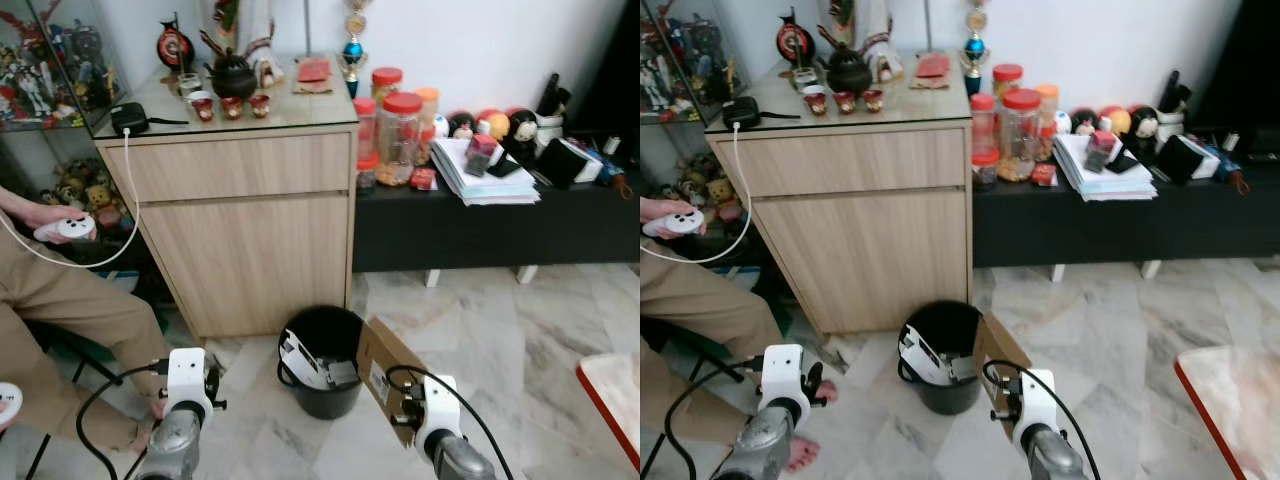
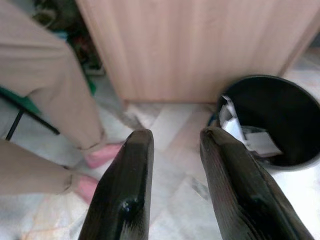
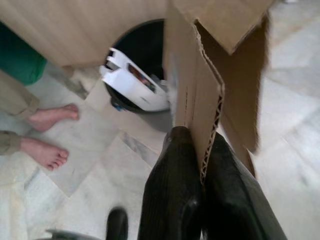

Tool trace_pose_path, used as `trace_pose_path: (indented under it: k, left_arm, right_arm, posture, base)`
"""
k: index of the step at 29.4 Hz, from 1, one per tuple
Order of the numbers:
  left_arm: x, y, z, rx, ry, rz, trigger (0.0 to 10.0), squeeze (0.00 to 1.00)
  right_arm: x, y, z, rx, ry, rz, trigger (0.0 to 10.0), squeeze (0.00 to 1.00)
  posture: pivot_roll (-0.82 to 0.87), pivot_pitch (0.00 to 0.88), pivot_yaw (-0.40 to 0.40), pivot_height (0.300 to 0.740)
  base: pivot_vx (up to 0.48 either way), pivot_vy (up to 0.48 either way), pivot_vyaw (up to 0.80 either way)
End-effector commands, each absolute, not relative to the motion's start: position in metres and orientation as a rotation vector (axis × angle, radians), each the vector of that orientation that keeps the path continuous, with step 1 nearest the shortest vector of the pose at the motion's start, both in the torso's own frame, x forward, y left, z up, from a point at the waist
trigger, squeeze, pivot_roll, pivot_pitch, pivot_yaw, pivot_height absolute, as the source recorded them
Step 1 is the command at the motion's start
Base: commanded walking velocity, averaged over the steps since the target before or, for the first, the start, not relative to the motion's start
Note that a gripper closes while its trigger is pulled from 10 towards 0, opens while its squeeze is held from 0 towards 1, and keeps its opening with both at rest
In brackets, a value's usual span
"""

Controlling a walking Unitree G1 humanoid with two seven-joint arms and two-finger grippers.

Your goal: Picking trash to rubbish bin

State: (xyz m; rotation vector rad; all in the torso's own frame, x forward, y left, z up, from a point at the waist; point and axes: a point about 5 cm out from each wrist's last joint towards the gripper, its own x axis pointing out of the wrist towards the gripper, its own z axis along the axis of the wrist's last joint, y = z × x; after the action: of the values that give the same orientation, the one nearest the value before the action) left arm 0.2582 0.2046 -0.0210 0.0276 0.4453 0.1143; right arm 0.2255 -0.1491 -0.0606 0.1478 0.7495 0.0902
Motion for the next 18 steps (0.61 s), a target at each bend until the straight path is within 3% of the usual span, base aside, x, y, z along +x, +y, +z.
trace_pose_path:
  k: [1,18]
  left_arm:
    - [0.2619,0.2075,-0.0173,0.033,0.431,0.122,10.0,0.00]
    - [0.2620,0.2099,-0.0169,0.030,0.433,0.130,10.0,0.00]
  right_arm:
    - [0.2320,-0.1443,-0.0565,0.152,0.730,0.103,10.0,0.00]
    - [0.2338,-0.1419,-0.0554,0.152,0.727,0.106,10.0,0.00]
  posture:
    - [0.07,0.000,0.025,0.740]
    - [0.08,0.025,0.023,0.740]
  base:
    - [0.454,0.000,0.00]
    - [0.443,0.000,0.00]
